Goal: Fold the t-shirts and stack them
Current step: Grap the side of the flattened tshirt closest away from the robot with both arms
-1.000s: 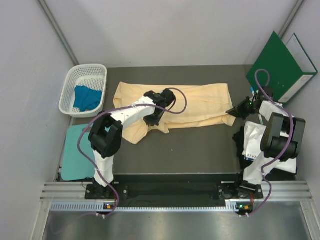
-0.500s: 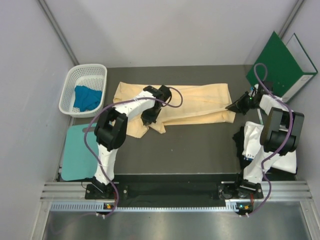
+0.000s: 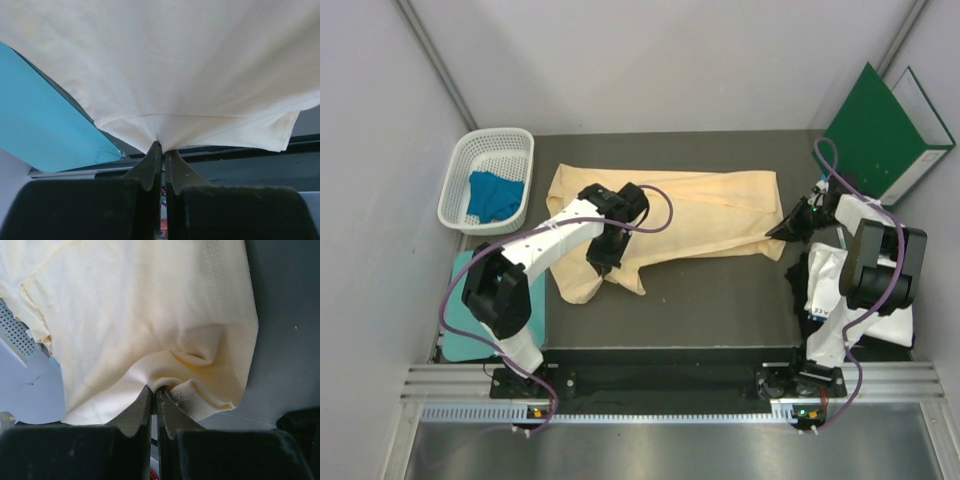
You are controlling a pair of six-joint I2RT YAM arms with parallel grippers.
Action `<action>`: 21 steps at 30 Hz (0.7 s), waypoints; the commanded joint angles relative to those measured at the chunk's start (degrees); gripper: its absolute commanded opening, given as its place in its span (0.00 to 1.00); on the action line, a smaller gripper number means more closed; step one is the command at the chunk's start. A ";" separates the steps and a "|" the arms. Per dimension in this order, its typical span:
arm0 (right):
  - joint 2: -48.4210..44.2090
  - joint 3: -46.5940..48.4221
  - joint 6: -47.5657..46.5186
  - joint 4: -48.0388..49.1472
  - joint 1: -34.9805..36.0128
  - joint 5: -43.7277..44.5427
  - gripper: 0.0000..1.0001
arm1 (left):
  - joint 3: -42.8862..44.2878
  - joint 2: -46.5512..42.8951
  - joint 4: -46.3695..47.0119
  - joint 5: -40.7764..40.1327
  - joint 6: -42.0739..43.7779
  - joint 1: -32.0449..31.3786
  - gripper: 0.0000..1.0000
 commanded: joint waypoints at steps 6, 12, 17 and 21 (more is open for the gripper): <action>-1.01 -0.62 -3.18 1.31 0.35 0.31 0.04 | 12.11 7.63 -7.33 -11.75 4.00 0.42 0.00; 2.16 2.89 -4.67 0.08 0.44 -0.14 0.05 | 23.90 21.09 -9.53 -13.88 3.47 2.62 0.00; 4.53 5.09 -5.73 -1.24 0.53 -0.75 0.05 | 29.89 26.72 -10.06 -12.82 4.00 4.55 0.00; 6.99 7.02 -6.08 -1.15 0.79 -1.54 0.05 | 37.43 28.92 -8.92 -13.96 4.79 8.06 0.00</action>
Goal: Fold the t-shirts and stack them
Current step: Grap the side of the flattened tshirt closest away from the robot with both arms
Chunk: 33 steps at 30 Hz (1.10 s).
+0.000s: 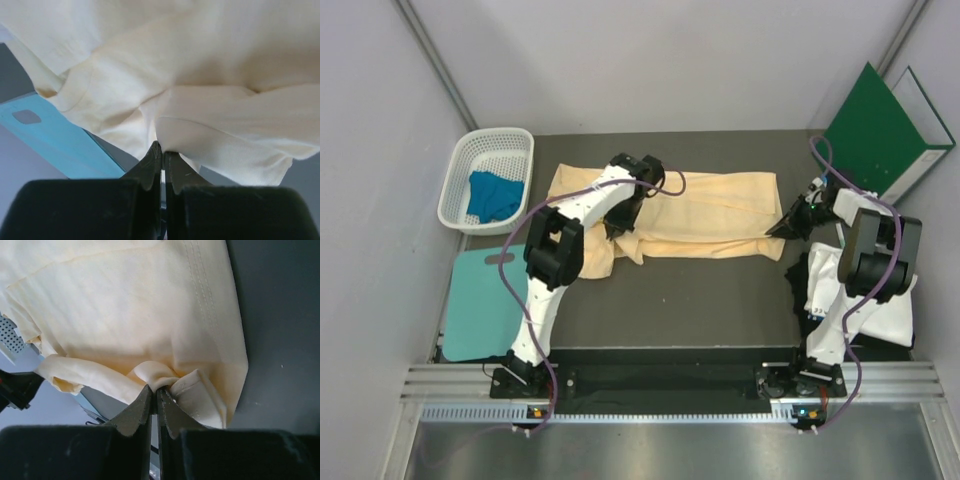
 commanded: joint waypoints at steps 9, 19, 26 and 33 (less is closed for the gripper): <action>4.27 6.89 -4.39 -1.38 0.75 -1.63 0.06 | 12.03 -1.84 -4.80 -2.37 -7.52 9.20 0.99; 2.61 3.74 -5.45 -0.77 0.84 -3.30 0.07 | -40.80 -37.94 30.27 30.69 -20.86 5.42 0.83; 3.30 1.09 -5.09 0.99 1.19 -4.80 0.07 | -57.34 -51.34 33.09 24.37 -30.54 2.87 0.89; 4.01 2.23 -4.83 0.91 1.80 -5.15 0.06 | -57.88 -44.68 37.30 16.46 -32.64 2.95 0.91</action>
